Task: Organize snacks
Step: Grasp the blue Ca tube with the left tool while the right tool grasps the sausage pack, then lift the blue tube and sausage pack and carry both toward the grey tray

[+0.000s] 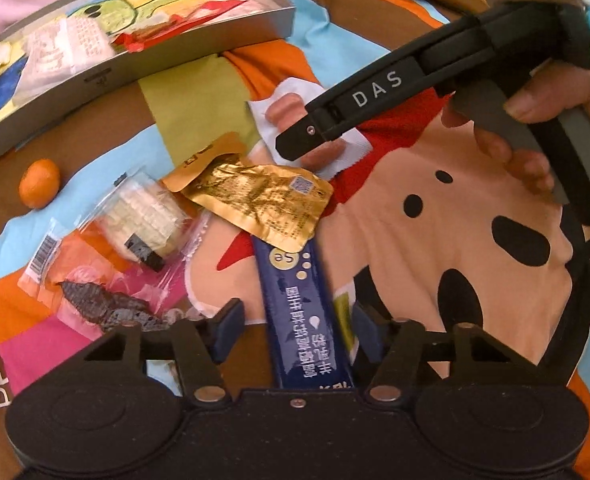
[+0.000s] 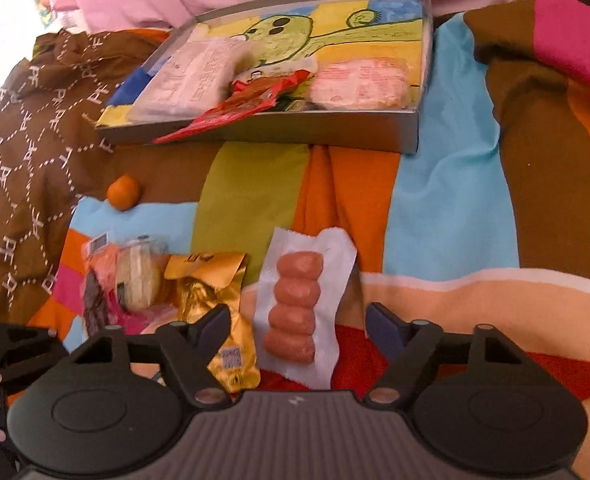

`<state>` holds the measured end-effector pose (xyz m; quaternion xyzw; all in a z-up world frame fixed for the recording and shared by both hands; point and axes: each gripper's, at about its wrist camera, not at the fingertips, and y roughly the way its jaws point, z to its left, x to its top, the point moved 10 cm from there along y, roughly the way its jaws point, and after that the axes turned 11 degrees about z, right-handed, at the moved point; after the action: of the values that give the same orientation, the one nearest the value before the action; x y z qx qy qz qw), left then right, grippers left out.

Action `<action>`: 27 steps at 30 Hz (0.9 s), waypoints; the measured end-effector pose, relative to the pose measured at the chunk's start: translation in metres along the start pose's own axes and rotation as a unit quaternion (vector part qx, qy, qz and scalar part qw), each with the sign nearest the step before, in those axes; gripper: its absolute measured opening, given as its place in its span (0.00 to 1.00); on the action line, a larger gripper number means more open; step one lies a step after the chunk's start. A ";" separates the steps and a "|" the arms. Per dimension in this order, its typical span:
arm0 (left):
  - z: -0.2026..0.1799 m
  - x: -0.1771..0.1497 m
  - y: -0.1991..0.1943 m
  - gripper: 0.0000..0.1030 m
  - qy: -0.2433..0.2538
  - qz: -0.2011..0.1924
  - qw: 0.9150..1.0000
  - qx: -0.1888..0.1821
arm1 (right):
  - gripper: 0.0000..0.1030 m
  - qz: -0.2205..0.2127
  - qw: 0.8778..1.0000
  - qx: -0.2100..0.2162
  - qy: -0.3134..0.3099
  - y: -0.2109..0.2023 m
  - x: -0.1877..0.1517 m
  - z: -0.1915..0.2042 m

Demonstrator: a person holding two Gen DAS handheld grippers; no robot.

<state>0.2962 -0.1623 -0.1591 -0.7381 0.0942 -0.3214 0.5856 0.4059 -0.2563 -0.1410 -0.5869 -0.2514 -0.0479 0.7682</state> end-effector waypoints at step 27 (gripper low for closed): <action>0.030 -0.033 -0.015 0.36 -0.064 0.038 0.997 -0.012 | 0.29 0.050 0.998 -0.026 -0.036 -0.002 -0.030 0.028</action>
<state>0.2841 -0.1167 -0.1606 -0.7599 0.0889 -0.2499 0.5934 0.3696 -0.2381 -0.1475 -0.6201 -0.2480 0.0049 0.7443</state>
